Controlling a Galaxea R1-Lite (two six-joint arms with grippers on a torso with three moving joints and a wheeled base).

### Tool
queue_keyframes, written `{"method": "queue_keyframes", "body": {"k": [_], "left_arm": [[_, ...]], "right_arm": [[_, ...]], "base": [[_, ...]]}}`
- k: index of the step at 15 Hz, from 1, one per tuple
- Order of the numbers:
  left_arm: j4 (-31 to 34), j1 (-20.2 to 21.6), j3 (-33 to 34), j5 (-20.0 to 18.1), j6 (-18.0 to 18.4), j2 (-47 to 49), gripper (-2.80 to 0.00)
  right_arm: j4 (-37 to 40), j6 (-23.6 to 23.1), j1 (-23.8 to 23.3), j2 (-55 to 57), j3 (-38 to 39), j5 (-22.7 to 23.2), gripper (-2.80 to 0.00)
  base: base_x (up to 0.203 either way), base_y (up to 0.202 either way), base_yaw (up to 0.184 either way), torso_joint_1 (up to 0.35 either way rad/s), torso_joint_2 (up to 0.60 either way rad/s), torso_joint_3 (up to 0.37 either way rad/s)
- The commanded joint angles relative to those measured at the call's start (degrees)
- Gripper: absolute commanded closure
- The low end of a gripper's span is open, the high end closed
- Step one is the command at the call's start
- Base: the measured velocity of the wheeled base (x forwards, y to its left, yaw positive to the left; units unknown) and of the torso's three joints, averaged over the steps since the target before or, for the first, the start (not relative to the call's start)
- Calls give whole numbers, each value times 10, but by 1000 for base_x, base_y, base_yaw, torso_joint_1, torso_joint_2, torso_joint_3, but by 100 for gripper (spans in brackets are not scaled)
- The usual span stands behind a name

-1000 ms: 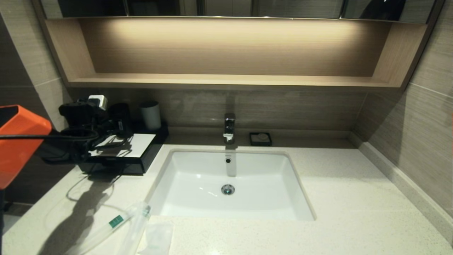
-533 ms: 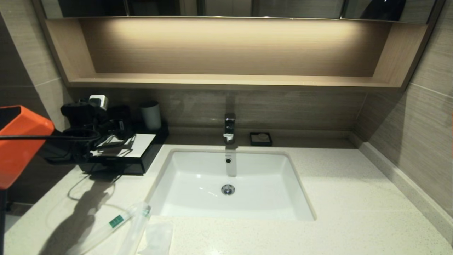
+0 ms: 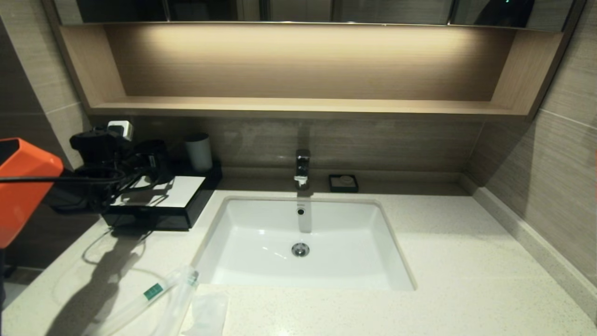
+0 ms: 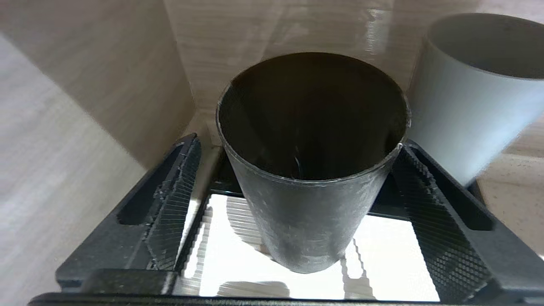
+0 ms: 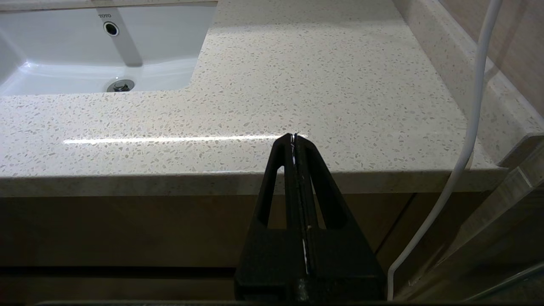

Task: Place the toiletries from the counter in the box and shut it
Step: Place the cup on the storage box

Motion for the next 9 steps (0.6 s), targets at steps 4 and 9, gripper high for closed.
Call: {"method": "queue_keyframes", "body": {"k": [4,9], "left_arm": [[-1,3,9,-4,12,-26,-280],[-2,-4,26,-3,13,-42,-280]], "right_arm": [[1,0,0,1,-1,0,0],[1,0,0,0,0,0,0]], "base": [[0,0,0,0,0,0],[0,0,0,0,0,0]]}}
